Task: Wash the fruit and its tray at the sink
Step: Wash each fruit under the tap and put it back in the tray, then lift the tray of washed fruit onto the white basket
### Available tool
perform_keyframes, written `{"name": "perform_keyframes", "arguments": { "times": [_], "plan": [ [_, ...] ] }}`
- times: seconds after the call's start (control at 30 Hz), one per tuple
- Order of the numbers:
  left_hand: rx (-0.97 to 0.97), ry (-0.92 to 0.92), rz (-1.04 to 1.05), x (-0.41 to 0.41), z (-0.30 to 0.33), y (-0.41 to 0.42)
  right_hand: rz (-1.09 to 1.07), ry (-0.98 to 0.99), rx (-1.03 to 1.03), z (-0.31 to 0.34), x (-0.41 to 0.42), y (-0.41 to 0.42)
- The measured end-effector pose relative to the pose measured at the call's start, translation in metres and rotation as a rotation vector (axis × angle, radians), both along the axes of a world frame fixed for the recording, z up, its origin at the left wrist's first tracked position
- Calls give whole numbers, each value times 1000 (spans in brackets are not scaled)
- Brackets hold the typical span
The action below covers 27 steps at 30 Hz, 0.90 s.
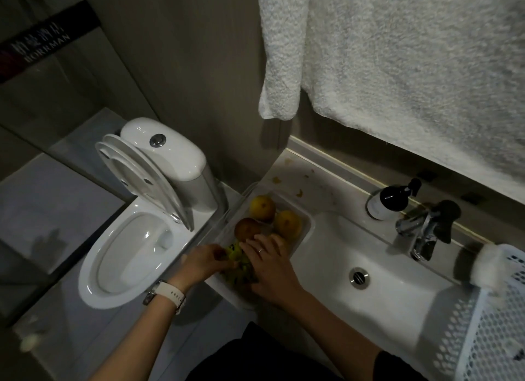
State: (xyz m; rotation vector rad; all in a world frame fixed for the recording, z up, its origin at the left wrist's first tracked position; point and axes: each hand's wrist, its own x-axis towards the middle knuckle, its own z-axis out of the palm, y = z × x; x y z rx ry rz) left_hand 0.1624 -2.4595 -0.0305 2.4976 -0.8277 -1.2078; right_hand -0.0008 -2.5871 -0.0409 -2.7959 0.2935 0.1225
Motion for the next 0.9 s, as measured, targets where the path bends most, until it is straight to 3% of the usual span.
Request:
{"name": "perform_keyframes", "arguments": {
  "times": [0.1,0.43,0.53,0.63,0.77,0.9],
  "plan": [
    [55,-145,-62,-3,-4,-5,-9,1,0,0,-2,-1],
    [-56,-178,34,-19,-4,0,-31,8,49,-7,-5,-6],
    [-260,-129,302,-23,2,9,-58,-31,168,-1,-5,-23],
    [-443,-53,601,-27,7,26,-296,-168,314,10,1,-58],
    [-349,36,793,-35,7,41,-597,-178,476,12,15,-109],
    [-239,295,839,-45,9,44,-627,-6,675,8,26,-136]
  ]
}}
